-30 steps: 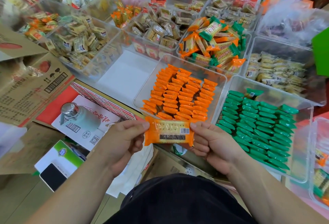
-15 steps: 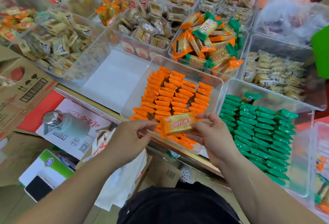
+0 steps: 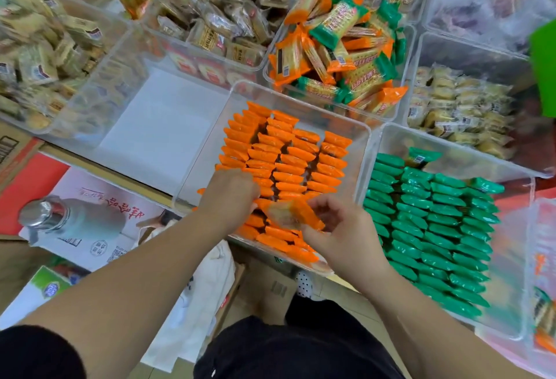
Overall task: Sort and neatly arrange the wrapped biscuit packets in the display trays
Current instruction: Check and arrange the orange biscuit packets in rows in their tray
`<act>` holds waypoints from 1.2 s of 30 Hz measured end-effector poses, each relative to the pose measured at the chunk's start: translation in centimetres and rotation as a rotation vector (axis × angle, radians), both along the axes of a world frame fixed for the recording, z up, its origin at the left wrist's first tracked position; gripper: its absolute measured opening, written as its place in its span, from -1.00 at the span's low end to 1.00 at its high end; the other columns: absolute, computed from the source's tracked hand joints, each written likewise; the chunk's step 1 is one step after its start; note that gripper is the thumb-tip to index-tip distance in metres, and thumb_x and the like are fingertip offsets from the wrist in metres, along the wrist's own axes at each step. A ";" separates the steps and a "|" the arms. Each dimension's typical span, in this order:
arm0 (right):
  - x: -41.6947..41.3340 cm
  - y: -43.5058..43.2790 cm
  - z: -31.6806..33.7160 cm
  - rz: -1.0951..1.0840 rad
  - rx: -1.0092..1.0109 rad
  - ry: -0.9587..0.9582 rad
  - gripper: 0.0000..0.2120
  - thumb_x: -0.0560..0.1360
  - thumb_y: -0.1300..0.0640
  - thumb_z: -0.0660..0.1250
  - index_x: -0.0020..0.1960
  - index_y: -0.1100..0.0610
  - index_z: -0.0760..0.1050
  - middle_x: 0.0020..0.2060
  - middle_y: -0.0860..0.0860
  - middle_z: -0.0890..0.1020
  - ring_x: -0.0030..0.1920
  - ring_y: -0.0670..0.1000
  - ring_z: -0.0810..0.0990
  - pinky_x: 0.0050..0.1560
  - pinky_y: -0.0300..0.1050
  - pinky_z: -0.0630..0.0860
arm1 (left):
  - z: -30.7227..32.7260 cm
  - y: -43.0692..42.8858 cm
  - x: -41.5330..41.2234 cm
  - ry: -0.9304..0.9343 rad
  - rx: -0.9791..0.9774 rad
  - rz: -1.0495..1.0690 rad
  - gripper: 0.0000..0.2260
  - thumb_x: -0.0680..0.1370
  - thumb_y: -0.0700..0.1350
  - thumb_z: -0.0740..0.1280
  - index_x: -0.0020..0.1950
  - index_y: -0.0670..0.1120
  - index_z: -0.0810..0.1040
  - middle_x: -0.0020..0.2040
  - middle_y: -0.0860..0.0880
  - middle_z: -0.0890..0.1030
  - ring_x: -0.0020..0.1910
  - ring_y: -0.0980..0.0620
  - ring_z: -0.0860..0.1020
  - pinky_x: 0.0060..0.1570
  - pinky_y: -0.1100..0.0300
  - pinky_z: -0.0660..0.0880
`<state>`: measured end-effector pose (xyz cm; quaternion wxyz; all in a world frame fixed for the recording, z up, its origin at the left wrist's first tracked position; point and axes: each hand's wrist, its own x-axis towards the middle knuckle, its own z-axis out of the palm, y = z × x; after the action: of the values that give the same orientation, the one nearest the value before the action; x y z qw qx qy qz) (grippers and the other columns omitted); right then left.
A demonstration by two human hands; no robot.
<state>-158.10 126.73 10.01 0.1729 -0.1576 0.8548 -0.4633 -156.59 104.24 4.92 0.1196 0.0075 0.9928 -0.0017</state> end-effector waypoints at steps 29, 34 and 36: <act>-1.3 -8.1 -5.5 0.493 0.605 0.455 -0.83 0.50 0.27 0.35 0.02 0.12 0.66 -0.08 0.06 0.66 0.04 0.14 0.57 -0.06 0.02 0.57 | 5.8 -4.3 7.1 0.473 0.681 0.744 -0.90 0.52 -0.13 0.46 -0.19 -0.06 0.65 -0.40 0.16 0.48 -0.36 0.14 0.47 -0.31 0.27 0.31; -0.8 -8.8 -6.9 0.541 0.641 0.460 -0.82 0.51 0.31 0.30 -0.01 0.13 0.64 -0.11 0.06 0.63 -0.04 0.14 0.57 -0.10 0.03 0.57 | 6.6 -4.1 11.3 0.546 0.783 0.885 -0.88 0.51 -0.13 0.46 -0.22 0.00 0.63 -0.33 0.11 0.57 -0.26 0.21 0.51 -0.29 0.34 0.37; -0.9 -8.8 -6.8 0.606 0.663 0.427 -0.79 0.54 0.25 0.24 0.03 0.13 0.64 -0.09 0.06 0.62 -0.03 0.13 0.56 -0.07 0.02 0.56 | 6.7 -3.9 12.9 0.536 0.778 0.909 -0.89 0.51 -0.13 0.47 -0.21 0.00 0.64 -0.30 0.11 0.60 -0.23 0.21 0.52 -0.28 0.28 0.39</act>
<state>-158.96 117.90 3.23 0.1616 -0.4269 0.8881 -0.0528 -143.68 100.32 11.59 -0.1545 -0.3708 0.8206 0.4067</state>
